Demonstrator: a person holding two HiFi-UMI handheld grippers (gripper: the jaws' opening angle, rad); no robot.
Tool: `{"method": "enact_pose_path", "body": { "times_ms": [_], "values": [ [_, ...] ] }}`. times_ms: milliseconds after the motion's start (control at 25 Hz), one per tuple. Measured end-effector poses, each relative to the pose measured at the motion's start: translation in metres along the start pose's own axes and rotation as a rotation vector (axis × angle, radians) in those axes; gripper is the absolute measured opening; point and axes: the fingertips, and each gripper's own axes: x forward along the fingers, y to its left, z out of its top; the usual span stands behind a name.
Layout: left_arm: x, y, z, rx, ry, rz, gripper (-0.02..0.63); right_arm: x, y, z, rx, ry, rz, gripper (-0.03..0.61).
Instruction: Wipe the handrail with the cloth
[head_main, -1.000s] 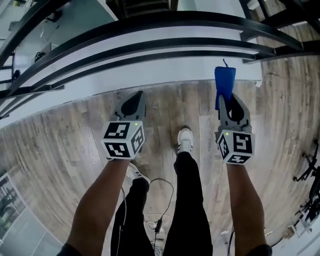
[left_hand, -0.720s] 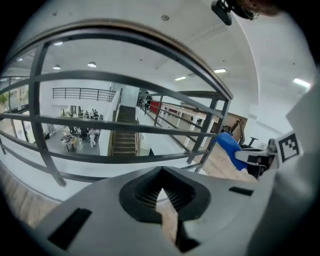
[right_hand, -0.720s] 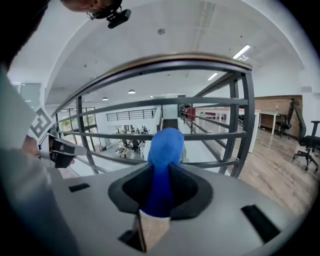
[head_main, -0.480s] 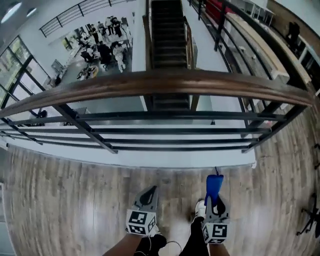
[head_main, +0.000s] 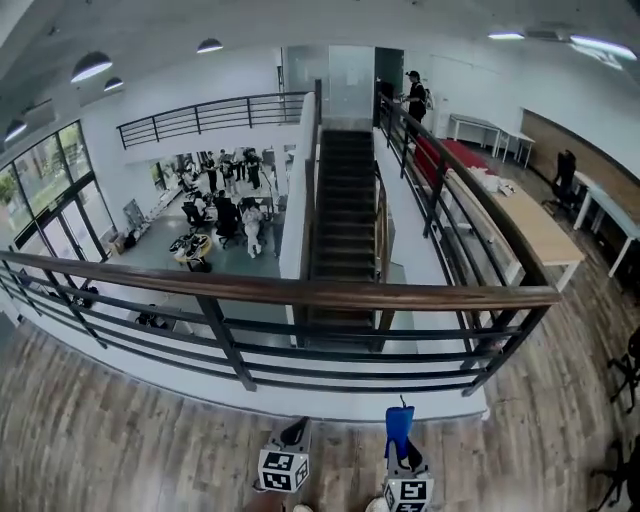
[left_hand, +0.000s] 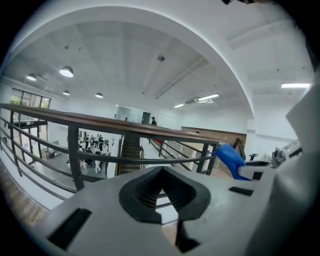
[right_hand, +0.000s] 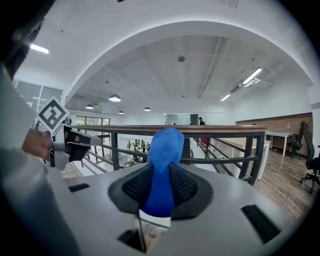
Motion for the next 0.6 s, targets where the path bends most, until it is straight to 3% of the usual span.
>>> {"method": "enact_pose_path", "body": {
  "times_ms": [240, 600],
  "values": [
    [-0.029, -0.027, 0.031, -0.009, -0.049, 0.027, 0.003, -0.02, 0.012, 0.03, -0.027, -0.04, 0.053, 0.098],
    [-0.052, -0.052, 0.073, 0.016, -0.093, 0.068, 0.003, -0.026, -0.001, 0.074, -0.036, -0.081, 0.065, 0.098]
  ]
}}
